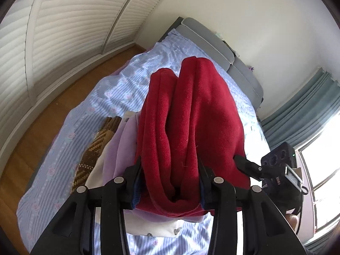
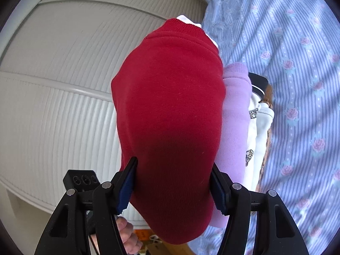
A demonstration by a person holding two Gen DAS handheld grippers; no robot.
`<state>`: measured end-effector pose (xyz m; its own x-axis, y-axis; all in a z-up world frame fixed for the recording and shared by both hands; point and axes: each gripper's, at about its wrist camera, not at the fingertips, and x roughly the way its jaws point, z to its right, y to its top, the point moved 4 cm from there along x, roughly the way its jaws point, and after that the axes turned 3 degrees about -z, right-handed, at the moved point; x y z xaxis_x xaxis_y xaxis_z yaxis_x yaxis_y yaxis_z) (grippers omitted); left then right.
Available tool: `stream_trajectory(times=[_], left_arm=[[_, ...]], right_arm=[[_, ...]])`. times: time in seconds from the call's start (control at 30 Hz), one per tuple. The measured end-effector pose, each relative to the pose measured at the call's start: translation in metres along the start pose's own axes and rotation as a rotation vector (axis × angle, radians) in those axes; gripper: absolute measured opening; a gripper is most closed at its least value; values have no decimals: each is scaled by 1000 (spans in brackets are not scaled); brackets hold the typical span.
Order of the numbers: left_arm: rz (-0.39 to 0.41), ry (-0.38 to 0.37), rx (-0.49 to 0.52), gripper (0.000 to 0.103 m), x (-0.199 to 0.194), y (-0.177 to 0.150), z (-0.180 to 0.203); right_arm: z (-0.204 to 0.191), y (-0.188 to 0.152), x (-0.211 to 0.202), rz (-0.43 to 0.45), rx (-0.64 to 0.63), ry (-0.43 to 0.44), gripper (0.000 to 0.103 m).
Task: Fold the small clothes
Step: 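Carry the bundle with both grippers onto the lilac clothes stack, then open both grippers to release the sweatshirt on the stack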
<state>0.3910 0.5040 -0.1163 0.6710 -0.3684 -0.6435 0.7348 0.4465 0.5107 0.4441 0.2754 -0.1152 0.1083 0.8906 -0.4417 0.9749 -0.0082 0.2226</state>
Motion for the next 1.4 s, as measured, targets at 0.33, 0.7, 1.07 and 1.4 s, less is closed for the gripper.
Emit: stream_trajectory(times=[0.33, 0.7, 1.07, 1.4], left_arm=[[6, 25, -9, 66, -11, -2, 4], [55, 47, 22, 71, -46, -2, 37], [63, 74, 70, 74, -64, -17, 77], [95, 131, 141, 74, -81, -59, 130]], right_arm=[[-14, -4, -13, 32, -87, -101, 80], [-35, -2, -39, 79, -209, -231, 80], [-47, -11, -66, 119, -275, -293, 80], [-53, -45, -131, 198, -375, -374, 80]])
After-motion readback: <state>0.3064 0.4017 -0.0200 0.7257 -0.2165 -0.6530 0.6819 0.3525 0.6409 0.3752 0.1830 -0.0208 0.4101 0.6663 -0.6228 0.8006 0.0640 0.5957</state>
